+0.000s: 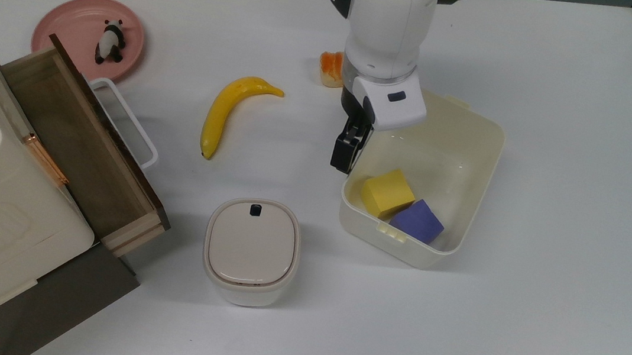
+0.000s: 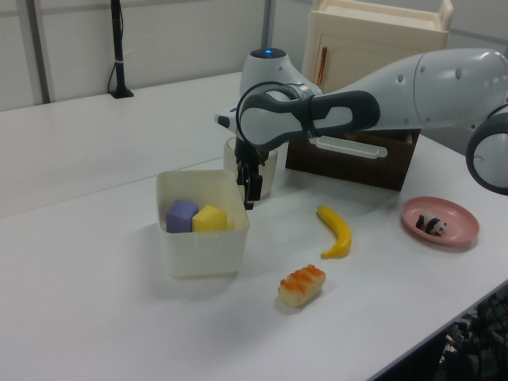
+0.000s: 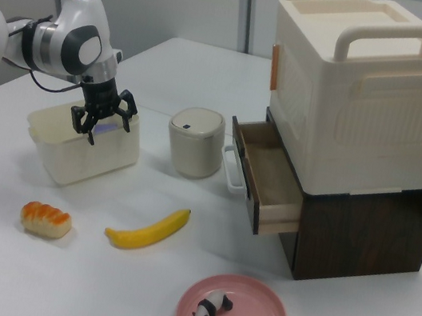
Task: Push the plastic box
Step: 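Push the cream plastic box away from the banana with the gripper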
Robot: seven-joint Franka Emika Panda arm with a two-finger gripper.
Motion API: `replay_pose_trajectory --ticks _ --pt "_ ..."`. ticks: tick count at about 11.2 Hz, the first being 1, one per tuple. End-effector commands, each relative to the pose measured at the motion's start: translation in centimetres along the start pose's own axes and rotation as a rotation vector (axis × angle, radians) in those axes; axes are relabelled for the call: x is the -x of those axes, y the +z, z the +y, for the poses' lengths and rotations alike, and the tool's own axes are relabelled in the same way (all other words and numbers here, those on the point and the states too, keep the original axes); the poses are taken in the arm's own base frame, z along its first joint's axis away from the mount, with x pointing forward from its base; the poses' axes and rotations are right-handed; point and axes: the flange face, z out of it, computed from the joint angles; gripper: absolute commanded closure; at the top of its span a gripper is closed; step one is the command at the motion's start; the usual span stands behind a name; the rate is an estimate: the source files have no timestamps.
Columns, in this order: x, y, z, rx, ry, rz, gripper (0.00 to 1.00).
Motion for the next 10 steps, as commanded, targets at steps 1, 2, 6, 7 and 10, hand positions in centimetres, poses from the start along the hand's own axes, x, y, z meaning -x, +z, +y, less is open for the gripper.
replay_pose_trajectory --ticks 1,2,6,7,10 --pt "-2.3 -0.9 -0.4 0.050 -0.020 0.067 0.00" --pt "-2.4 -1.0 -0.3 0.062 -0.020 0.076 0.00" --pt "-3.2 -1.6 -0.6 0.083 -0.033 0.092 0.00" --pt "-3.0 -2.4 -0.4 0.092 -0.030 0.096 0.00" --pt "6.6 -8.9 0.9 0.055 0.090 0.011 0.00"
